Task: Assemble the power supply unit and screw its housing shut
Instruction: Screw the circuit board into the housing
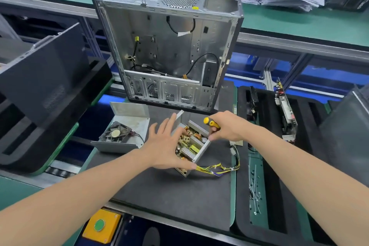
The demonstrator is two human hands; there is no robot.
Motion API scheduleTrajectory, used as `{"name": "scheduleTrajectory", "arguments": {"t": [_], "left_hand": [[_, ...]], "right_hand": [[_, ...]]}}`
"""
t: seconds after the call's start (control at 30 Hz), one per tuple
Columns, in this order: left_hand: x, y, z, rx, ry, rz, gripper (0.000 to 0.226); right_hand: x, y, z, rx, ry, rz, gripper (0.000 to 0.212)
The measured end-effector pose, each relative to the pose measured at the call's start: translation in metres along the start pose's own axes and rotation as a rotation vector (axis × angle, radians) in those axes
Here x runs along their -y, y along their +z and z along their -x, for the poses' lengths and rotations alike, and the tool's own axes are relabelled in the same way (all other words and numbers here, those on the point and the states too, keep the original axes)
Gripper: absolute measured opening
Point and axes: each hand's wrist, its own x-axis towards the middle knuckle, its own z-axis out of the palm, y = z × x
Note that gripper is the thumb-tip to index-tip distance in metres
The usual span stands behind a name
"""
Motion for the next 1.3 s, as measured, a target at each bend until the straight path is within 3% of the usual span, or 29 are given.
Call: {"name": "scheduleTrajectory", "arguments": {"t": [0.23, 0.4, 0.47, 0.57, 0.67, 0.8, 0.93, 1.1, 1.2, 1.3], "left_hand": [[-0.021, -0.005, -0.017, -0.095, -0.037, -0.005, 0.114], [-0.006, -0.03, -0.037, 0.036, 0.226, 0.039, 0.089], [-0.002, -0.04, -0.049, 0.139, 0.34, 0.013, 0.095], [-0.004, -0.051, -0.062, 0.341, 0.447, -0.051, 0.132], [-0.004, -0.055, -0.062, 0.332, 0.439, -0.194, 0.149], [-0.006, -0.052, -0.051, 0.219, 0.184, -0.267, 0.151], [-0.005, -0.059, -0.055, 0.21, 0.195, -0.267, 0.158], [0.008, -0.071, -0.066, 0.005, 0.234, -0.289, 0.126], [0.014, -0.062, -0.069, -0.158, 0.106, -0.019, 0.083], [0.007, -0.057, -0.07, -0.13, 0.044, 0.244, 0.063]], "right_hand": [[0.008, 0.006, 0.01, 0.018, 0.076, -0.013, 0.04], [0.02, 0.018, 0.023, 0.028, 0.132, -0.052, 0.045], [0.03, 0.029, 0.03, 0.057, 0.121, -0.123, 0.045], [0.039, 0.043, 0.038, 0.122, 0.122, -0.466, 0.037], [0.038, 0.042, 0.04, -0.069, 0.234, -0.541, 0.027], [0.03, 0.041, 0.039, -0.504, 0.384, -0.265, 0.032], [0.032, 0.046, 0.035, -0.476, 0.395, -0.159, 0.034], [0.032, 0.052, 0.039, -0.477, 0.514, -0.161, 0.032], [0.03, 0.05, 0.045, -0.403, 0.566, -0.276, 0.027], [0.029, 0.049, 0.05, -0.384, 0.55, -0.502, 0.031]]}}
